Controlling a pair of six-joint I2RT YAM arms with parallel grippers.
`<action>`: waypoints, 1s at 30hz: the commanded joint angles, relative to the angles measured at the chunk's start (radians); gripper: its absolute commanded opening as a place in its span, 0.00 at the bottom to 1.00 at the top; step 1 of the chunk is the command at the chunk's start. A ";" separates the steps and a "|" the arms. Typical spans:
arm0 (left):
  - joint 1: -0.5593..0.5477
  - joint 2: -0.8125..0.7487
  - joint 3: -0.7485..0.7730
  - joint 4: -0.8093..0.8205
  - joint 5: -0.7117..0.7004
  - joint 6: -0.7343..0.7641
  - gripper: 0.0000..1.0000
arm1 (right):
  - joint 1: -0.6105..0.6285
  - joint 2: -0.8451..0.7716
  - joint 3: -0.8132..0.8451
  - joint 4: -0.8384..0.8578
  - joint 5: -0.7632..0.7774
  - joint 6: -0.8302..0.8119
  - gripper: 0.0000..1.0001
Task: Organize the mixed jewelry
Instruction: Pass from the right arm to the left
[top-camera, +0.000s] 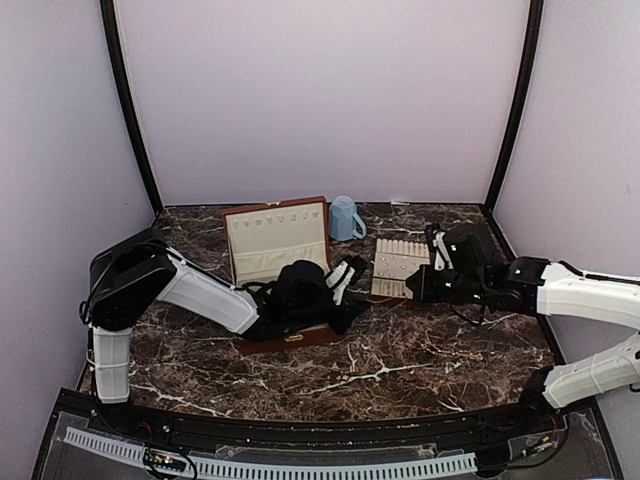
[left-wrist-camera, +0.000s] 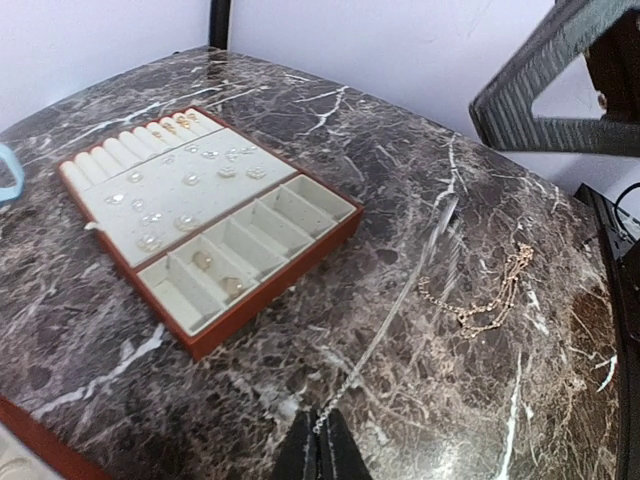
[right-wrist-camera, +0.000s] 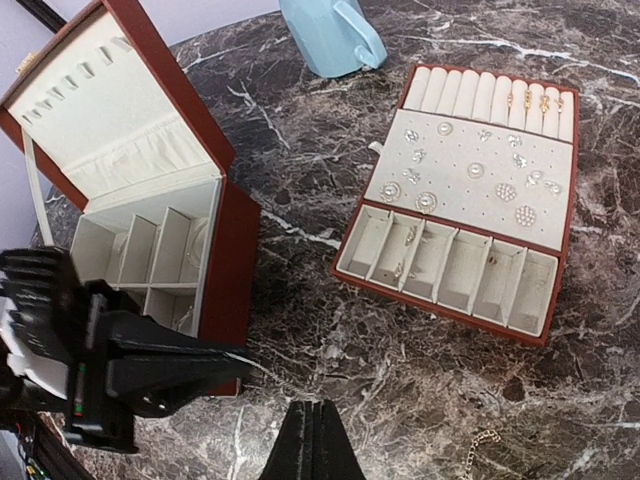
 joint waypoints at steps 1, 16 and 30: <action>-0.005 -0.153 -0.048 -0.023 -0.095 0.012 0.04 | 0.007 -0.003 -0.055 0.048 0.007 0.019 0.00; -0.003 -0.263 0.029 -0.345 0.050 -0.011 0.02 | 0.009 0.041 -0.228 0.452 -0.237 -0.020 0.17; 0.015 -0.330 0.124 -0.682 0.250 -0.090 0.01 | 0.044 0.012 -0.362 0.719 -0.425 -0.057 0.43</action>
